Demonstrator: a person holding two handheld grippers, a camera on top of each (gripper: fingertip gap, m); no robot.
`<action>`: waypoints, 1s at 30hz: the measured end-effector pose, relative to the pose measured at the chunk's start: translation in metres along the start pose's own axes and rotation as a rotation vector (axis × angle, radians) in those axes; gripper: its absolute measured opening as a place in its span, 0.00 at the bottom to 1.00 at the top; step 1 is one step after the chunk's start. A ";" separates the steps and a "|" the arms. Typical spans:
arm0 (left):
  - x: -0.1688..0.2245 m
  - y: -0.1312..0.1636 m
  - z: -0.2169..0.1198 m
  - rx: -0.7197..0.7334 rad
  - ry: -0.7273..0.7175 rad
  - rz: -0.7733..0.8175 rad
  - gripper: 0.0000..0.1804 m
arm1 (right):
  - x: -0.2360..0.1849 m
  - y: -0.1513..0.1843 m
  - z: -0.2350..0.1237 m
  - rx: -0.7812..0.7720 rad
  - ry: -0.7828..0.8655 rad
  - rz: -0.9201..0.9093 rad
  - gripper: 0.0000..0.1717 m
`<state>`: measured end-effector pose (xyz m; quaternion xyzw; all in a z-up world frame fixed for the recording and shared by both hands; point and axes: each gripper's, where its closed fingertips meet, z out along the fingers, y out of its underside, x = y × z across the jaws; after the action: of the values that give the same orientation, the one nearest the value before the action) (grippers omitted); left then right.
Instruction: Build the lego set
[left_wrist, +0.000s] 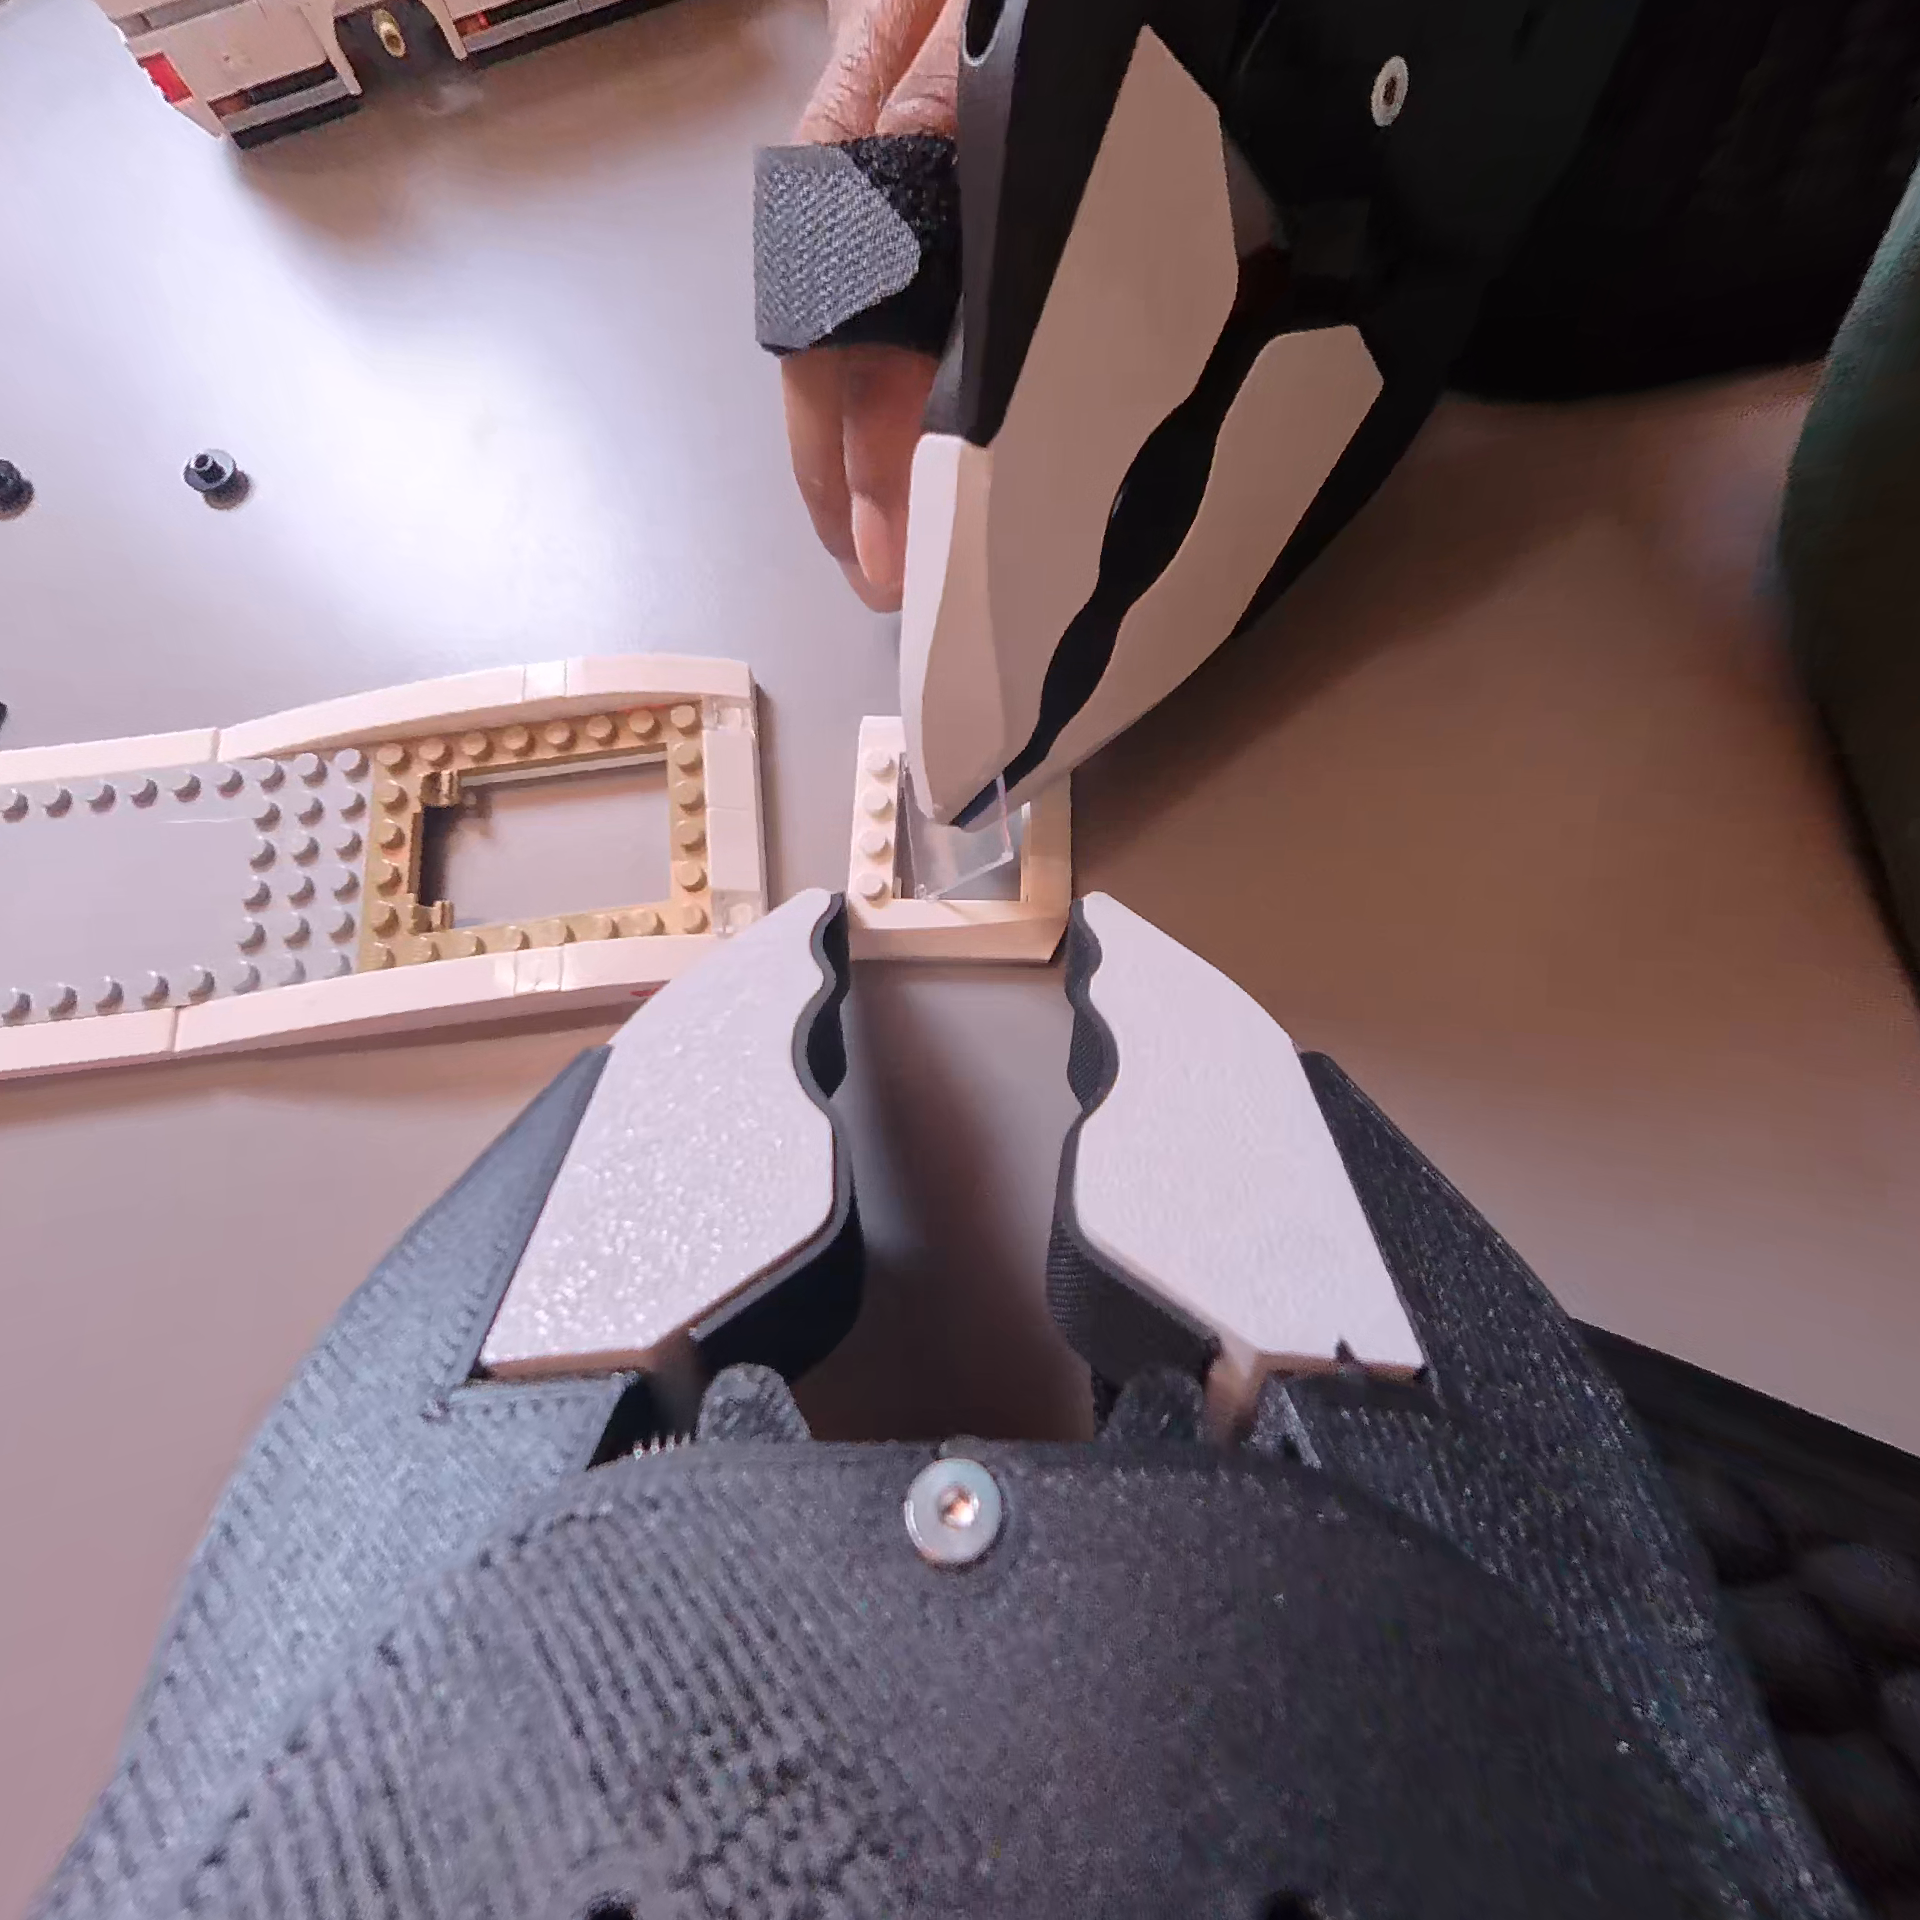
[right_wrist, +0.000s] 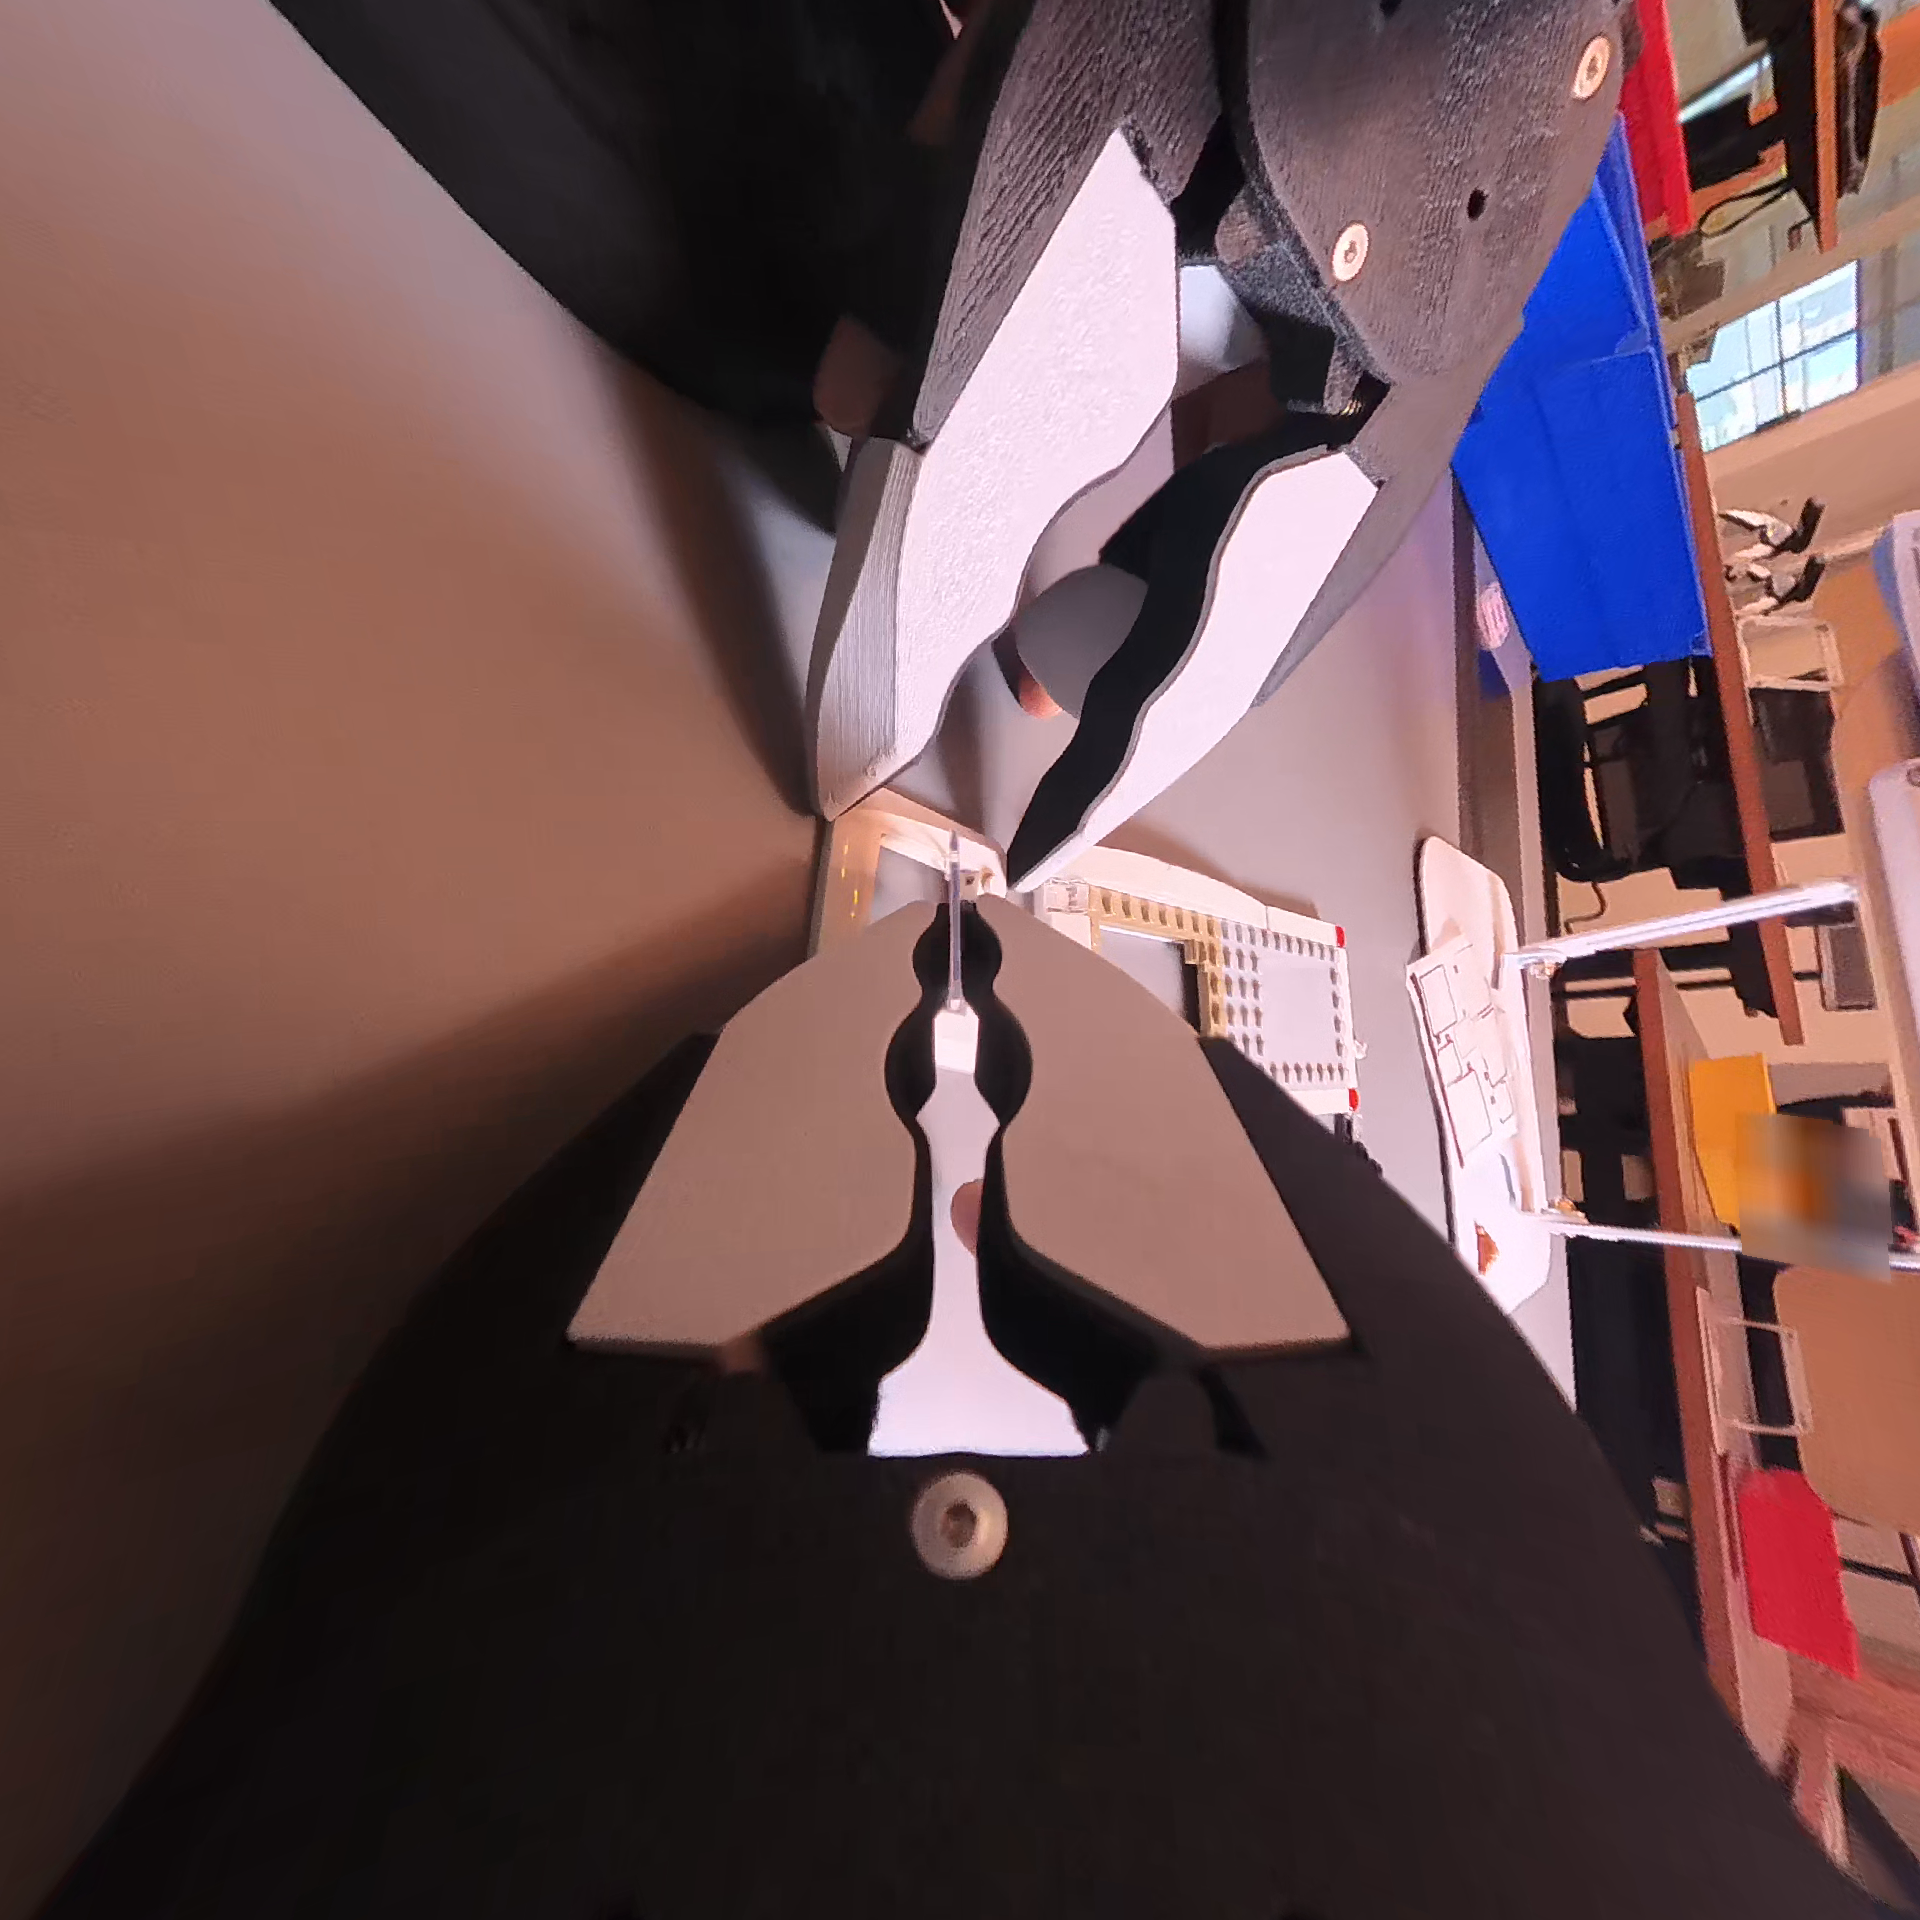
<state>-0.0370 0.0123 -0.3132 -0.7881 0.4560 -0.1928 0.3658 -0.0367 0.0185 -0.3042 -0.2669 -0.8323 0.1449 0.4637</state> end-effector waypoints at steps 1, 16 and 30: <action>0.000 0.000 0.000 0.000 0.003 0.002 0.22 | 0.000 0.000 0.000 0.012 -0.006 0.001 0.01; 0.001 0.000 0.000 0.007 0.018 -0.006 0.22 | -0.007 -0.006 -0.004 0.142 -0.070 0.038 0.01; -0.001 0.001 0.000 0.000 0.000 -0.010 0.22 | 0.010 0.002 -0.004 0.060 0.015 0.264 0.01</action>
<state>-0.0379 0.0124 -0.3138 -0.7902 0.4523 -0.1947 0.3649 -0.0374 0.0257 -0.2958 -0.3613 -0.7817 0.2278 0.4545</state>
